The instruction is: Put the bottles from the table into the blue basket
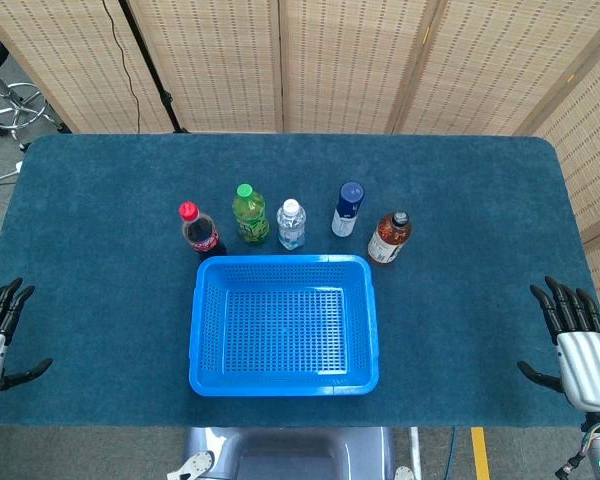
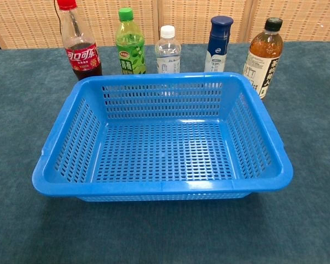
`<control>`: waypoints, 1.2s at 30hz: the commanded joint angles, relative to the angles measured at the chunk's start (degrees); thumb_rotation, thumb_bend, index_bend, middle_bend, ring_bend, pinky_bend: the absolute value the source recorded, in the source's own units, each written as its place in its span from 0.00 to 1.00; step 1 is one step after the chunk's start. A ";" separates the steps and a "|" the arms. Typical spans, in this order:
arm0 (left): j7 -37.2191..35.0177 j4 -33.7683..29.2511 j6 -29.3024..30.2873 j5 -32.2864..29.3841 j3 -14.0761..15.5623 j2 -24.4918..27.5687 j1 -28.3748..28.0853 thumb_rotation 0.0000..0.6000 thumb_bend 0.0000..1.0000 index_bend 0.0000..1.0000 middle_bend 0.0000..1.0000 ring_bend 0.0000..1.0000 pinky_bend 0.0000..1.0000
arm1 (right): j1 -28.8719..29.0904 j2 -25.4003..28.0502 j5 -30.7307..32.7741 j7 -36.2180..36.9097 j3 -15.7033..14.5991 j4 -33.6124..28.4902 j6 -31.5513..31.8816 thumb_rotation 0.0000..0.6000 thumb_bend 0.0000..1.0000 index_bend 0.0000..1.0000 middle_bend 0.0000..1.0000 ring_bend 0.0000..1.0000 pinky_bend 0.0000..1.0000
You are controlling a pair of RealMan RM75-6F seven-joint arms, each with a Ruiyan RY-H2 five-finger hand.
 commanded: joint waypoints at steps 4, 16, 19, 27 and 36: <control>-0.05 -0.02 0.50 0.31 0.07 -0.04 0.22 1.00 0.03 0.00 0.00 0.00 0.00 | 0.08 0.04 -0.08 0.33 -0.14 0.24 -0.20 1.00 0.00 0.00 0.00 0.00 0.00; 0.04 -2.16 1.29 0.99 0.20 1.18 0.59 1.00 0.03 0.00 0.00 0.00 0.00 | 3.15 -1.98 6.19 6.20 3.94 6.40 -3.45 1.00 0.00 0.00 0.00 0.00 0.00; 0.19 -3.80 1.44 1.04 -0.17 1.72 0.38 1.00 0.03 0.00 0.00 0.00 0.00 | 5.43 -2.84 8.17 8.78 5.82 9.11 -6.22 1.00 0.00 0.00 0.00 0.00 0.00; 1.53 -7.44 -0.31 -2.14 -2.37 3.06 -1.00 1.00 0.03 0.00 0.00 0.00 0.00 | 13.78 -4.68 7.66 23.44 9.53 15.45 -15.71 1.00 0.00 0.00 0.00 0.00 0.00; 3.40 -7.93 -3.45 -3.19 -2.30 3.11 -2.39 1.00 0.03 0.00 0.00 0.00 0.00 | 23.44 -7.13 7.00 42.25 11.00 20.80 -29.34 1.00 0.00 0.00 0.00 0.00 0.00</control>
